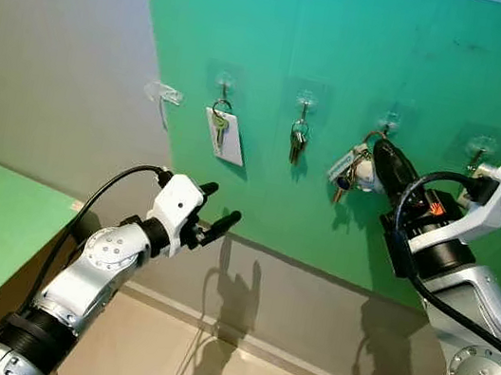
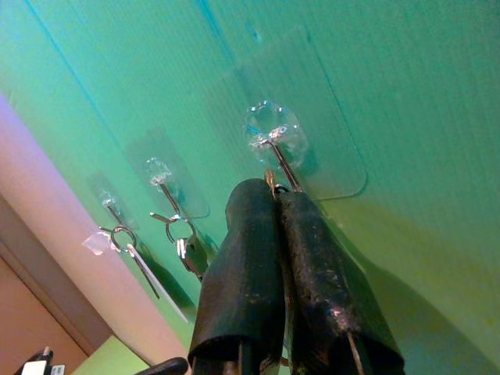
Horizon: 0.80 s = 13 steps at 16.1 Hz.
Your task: Hang keys on a hook
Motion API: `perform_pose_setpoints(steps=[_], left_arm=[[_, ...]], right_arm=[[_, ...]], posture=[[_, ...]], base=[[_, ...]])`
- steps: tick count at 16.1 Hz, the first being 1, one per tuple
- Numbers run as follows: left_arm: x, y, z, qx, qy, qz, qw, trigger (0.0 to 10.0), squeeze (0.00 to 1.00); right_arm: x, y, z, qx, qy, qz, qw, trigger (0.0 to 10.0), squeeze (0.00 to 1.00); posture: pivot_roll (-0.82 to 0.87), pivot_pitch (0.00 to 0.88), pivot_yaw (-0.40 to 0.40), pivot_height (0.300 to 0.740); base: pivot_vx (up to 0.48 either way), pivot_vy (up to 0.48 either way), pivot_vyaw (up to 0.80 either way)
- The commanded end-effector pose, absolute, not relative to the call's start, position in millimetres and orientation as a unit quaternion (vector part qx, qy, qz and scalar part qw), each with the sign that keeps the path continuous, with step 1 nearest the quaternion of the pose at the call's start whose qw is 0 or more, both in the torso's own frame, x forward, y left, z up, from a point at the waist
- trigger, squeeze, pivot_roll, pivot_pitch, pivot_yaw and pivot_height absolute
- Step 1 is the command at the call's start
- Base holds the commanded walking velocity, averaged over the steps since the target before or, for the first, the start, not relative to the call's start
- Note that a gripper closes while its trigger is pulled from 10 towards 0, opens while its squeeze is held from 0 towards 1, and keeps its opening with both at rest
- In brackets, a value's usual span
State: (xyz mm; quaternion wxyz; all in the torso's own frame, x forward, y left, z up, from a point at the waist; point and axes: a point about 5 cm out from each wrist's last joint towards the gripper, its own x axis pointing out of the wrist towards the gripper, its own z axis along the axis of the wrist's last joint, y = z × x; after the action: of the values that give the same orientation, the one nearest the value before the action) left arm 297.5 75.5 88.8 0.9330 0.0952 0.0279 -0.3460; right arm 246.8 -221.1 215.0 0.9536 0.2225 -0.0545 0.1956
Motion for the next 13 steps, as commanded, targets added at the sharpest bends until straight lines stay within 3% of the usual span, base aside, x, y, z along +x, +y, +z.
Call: perform_pose_setpoints(steps=[1,5,13], left_arm=[[297.0,77.0,87.4,0.106,0.032,-0.349,0.931,10.0,0.00],[297.1,76.7,86.7,0.108,0.033,-0.351,0.929,10.0,0.00],[297.0,75.5,85.8,0.111,0.034,-0.358,0.926,10.0,0.00]], right_arm=[[245.6,-227.2,221.9,0.220,-0.078,0.184,0.955,0.0,0.00],[243.4,-228.5,234.8,0.276,-0.110,0.198,0.934,0.0,0.00],[236.7,-227.7,232.5,0.307,-0.097,0.216,0.922,0.0,0.00]], posture=[[-0.22,0.000,0.109,0.740],[-0.22,0.000,0.108,0.740],[-0.22,0.000,0.108,0.740]], base=[[0.000,0.000,0.00],[0.000,0.000,0.00],[0.000,0.000,0.00]])
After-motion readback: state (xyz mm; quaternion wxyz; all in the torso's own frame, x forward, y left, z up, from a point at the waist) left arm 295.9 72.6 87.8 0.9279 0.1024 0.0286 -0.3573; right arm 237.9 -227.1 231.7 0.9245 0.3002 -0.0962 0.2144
